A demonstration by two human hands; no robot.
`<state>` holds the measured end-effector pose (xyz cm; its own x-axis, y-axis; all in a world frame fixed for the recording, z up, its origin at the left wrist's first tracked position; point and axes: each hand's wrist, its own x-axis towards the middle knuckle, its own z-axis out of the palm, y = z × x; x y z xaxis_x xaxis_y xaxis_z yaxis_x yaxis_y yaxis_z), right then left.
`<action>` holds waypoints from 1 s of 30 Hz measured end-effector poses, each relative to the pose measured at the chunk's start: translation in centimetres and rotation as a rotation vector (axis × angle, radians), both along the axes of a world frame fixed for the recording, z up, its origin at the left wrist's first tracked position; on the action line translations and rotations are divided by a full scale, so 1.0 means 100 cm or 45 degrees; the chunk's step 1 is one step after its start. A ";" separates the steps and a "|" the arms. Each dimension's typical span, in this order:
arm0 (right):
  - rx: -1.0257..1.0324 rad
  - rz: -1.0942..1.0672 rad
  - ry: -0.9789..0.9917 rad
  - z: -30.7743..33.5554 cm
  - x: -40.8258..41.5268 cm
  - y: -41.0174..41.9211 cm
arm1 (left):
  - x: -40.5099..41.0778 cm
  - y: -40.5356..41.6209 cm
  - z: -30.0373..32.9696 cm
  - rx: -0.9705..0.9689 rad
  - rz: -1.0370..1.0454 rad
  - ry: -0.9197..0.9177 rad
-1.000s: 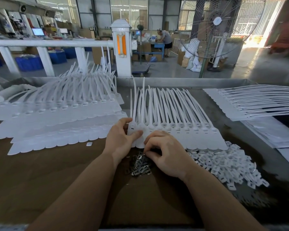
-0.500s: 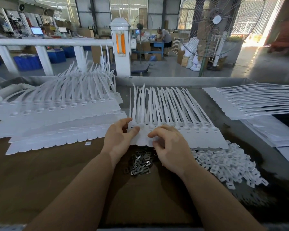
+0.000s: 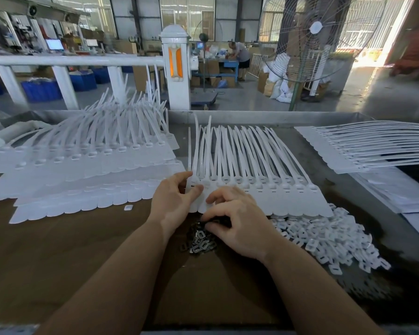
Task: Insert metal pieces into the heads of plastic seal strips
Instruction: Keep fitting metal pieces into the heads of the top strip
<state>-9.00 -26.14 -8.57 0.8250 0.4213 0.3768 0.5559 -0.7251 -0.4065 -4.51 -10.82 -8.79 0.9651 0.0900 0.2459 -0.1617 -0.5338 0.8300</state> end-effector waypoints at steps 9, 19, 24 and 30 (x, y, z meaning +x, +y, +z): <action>0.084 0.072 0.051 0.003 -0.002 0.000 | 0.000 0.000 0.000 -0.041 -0.029 0.011; 0.043 0.115 0.099 0.004 -0.002 0.001 | 0.000 -0.001 0.001 -0.072 -0.021 0.037; 0.172 0.102 0.136 0.005 -0.001 0.001 | 0.000 -0.001 0.001 -0.069 -0.025 0.034; 0.413 -0.196 -0.064 0.004 0.003 0.000 | 0.000 -0.002 -0.001 -0.004 0.012 0.017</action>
